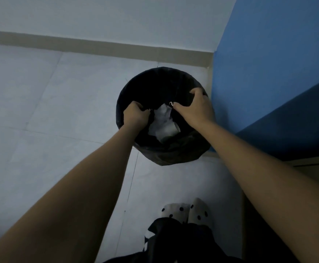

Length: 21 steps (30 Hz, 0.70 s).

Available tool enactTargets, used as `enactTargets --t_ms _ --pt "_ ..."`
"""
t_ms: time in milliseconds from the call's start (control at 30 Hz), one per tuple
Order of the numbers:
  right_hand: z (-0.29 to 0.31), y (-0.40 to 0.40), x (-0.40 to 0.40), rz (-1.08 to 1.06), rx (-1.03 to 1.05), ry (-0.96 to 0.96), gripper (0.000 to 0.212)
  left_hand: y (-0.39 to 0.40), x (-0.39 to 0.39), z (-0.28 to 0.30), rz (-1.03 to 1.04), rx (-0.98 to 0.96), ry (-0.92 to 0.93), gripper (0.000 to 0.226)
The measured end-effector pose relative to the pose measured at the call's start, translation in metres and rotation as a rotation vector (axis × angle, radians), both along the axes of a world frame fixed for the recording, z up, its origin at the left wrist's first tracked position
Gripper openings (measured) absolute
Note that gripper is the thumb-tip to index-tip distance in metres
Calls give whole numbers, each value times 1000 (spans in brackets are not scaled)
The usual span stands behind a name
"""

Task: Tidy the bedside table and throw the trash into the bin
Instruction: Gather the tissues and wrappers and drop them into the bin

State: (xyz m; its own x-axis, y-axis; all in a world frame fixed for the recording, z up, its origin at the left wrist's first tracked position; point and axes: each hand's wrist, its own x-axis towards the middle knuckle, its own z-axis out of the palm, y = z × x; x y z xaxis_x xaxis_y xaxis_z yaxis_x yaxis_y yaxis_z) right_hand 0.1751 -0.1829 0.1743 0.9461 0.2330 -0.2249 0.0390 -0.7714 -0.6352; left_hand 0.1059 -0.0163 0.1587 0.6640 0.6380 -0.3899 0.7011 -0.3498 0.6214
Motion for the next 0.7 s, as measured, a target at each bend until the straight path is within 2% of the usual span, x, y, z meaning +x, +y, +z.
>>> enactTargets --t_ms 200,367,533,700 --pt "40 -27 -31 -19 44 -30 69 -13 -15 37 -36 32 -31 41" --pt "92 -84 -105 -11 18 -15 63 -49 -47 92 -102 22 -83 37" --pt "150 -163 -171 -110 -11 -49 75 -139 -72 164 -291 24 -204 33" --pt "223 -254 -187 -318 -1 -170 66 -245 -83 227 -444 -52 -293 42"
